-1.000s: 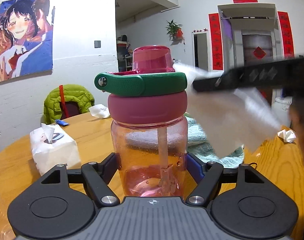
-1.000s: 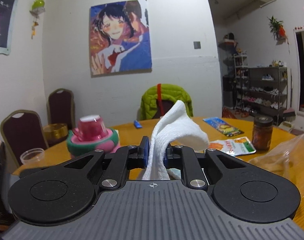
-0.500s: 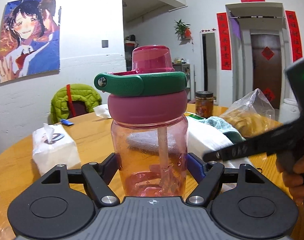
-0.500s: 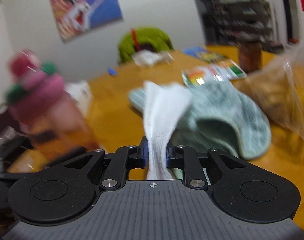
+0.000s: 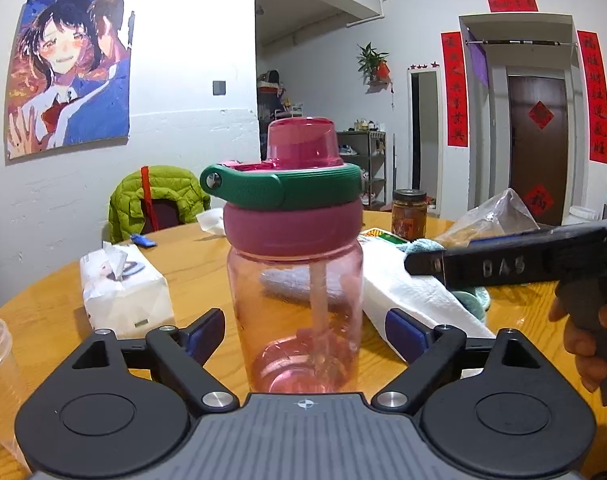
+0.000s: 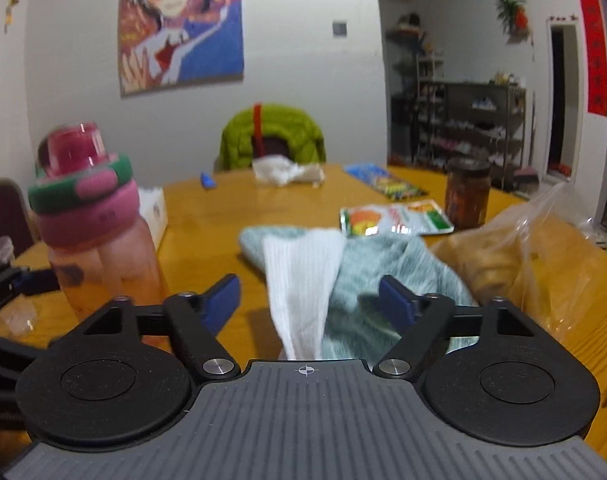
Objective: Clean container
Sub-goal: 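Set the pink bottle on the table with the left tool while the right tool releases the towel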
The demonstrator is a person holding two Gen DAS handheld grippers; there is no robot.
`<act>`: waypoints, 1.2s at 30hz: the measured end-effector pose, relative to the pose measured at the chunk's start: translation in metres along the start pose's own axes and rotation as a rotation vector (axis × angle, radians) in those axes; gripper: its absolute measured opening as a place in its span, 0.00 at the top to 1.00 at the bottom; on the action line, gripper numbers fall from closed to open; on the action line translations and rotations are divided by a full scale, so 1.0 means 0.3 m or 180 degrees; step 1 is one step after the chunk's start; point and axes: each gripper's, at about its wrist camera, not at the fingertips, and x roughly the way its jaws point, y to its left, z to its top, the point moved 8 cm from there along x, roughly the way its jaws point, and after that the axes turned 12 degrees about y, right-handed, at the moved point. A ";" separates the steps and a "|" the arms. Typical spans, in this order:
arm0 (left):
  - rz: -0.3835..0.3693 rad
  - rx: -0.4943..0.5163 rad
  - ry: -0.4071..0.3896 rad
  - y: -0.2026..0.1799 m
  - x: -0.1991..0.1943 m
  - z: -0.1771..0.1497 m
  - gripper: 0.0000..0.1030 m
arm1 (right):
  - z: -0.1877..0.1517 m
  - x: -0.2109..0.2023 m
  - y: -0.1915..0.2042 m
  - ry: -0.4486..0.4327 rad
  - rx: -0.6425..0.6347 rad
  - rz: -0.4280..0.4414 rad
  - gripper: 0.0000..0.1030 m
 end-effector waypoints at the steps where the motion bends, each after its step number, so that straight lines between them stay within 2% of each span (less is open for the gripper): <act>1: -0.0013 -0.0028 0.0051 -0.002 0.001 -0.003 0.12 | 0.004 -0.010 -0.001 -0.0018 0.0043 0.0035 0.17; 6: -0.0068 -0.0208 0.0274 -0.001 -0.021 -0.010 0.01 | 0.017 -0.026 -0.008 0.0087 0.0263 0.0028 0.11; 8: -0.0079 -0.0285 0.0378 0.002 -0.038 -0.011 0.01 | 0.019 -0.031 -0.009 0.0252 0.0410 0.0018 0.00; 10: -0.0105 -0.0364 0.0462 0.008 -0.053 -0.012 0.01 | 0.021 -0.045 -0.005 0.0431 0.0554 0.0039 0.00; 13: -0.0017 -0.0433 0.0614 0.015 -0.058 -0.025 0.01 | 0.014 -0.083 0.010 0.0357 0.0602 -0.0002 0.00; 16: 0.0091 -0.0503 0.0738 0.019 -0.052 -0.043 0.01 | 0.012 -0.145 0.028 0.0184 0.0502 -0.0230 0.00; 19: 0.0037 -0.0510 0.0791 0.011 -0.052 -0.052 0.01 | 0.000 -0.178 0.030 0.0161 0.0566 -0.0315 0.00; 22: -0.0020 -0.0517 0.0818 0.000 -0.061 -0.057 0.01 | -0.012 -0.174 0.025 0.0321 0.0623 -0.0200 0.00; 26: 0.0029 -0.0475 0.0775 -0.004 -0.065 -0.058 0.01 | -0.025 -0.156 0.026 0.0507 0.0593 -0.0107 0.00; 31: 0.0083 -0.0447 0.0782 -0.008 -0.059 -0.060 0.01 | -0.035 -0.132 0.035 0.0531 0.0408 -0.0320 0.00; 36: 0.0048 -0.0460 0.0822 -0.011 -0.055 -0.063 0.01 | -0.044 -0.119 0.038 0.0639 0.0326 -0.0321 0.00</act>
